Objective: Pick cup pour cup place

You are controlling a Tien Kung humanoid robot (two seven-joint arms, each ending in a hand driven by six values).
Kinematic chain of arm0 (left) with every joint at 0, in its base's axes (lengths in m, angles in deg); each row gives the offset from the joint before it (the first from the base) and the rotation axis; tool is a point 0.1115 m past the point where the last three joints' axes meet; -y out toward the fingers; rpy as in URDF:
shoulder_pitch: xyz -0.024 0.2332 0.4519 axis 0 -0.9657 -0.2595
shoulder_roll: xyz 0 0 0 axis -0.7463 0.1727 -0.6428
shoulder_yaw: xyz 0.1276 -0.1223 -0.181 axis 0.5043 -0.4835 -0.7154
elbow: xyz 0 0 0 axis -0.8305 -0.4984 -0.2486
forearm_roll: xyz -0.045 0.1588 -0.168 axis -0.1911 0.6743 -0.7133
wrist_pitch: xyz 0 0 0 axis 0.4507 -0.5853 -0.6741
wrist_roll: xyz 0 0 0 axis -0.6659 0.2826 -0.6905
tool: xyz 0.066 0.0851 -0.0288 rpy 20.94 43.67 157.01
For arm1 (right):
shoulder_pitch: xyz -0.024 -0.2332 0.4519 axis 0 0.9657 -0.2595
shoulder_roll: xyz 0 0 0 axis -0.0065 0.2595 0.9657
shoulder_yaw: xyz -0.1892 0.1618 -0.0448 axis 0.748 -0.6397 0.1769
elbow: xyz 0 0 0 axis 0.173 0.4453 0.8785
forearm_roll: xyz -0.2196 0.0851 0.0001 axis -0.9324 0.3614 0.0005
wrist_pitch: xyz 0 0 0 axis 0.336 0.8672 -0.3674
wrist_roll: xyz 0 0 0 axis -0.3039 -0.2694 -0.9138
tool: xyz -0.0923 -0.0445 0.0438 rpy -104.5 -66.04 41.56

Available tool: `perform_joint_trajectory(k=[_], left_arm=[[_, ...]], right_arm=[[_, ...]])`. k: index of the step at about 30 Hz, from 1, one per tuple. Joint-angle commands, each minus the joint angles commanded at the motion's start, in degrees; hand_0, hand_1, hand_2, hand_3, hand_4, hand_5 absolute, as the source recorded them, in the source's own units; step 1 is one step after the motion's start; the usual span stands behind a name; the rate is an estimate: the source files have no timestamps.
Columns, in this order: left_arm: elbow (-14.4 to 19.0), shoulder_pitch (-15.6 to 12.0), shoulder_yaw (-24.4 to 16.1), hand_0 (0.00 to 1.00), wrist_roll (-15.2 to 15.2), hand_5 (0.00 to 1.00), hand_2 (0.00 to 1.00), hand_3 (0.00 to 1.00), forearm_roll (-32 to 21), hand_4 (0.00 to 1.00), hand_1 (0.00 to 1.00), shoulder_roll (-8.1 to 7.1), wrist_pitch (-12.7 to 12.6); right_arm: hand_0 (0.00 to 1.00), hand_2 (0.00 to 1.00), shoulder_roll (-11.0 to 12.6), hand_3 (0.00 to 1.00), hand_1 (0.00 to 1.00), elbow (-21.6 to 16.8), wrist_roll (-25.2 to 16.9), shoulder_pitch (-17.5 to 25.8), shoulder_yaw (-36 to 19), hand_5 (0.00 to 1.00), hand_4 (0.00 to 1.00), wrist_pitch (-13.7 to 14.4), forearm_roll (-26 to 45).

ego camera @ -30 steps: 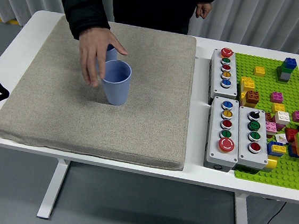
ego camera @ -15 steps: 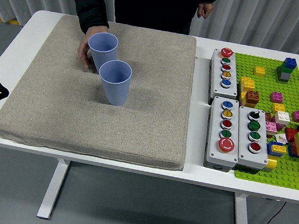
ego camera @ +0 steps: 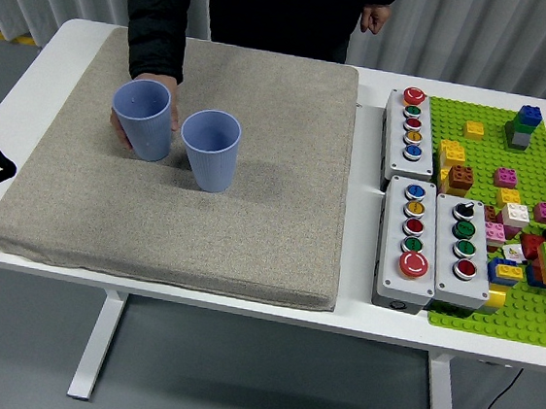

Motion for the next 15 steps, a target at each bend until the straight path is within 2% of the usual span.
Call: perform_joint_trajectory(k=[15], left_arm=[[-0.60,-0.31,-0.28,0.838,0.06,0.998,0.932,0.921,1.08,0.886,0.839,0.11,0.19]], right_arm=[[0.677,0.685,-0.10,0.644,0.679,0.00,-0.04,-0.06,0.13,0.169,0.430,0.02,0.24]])
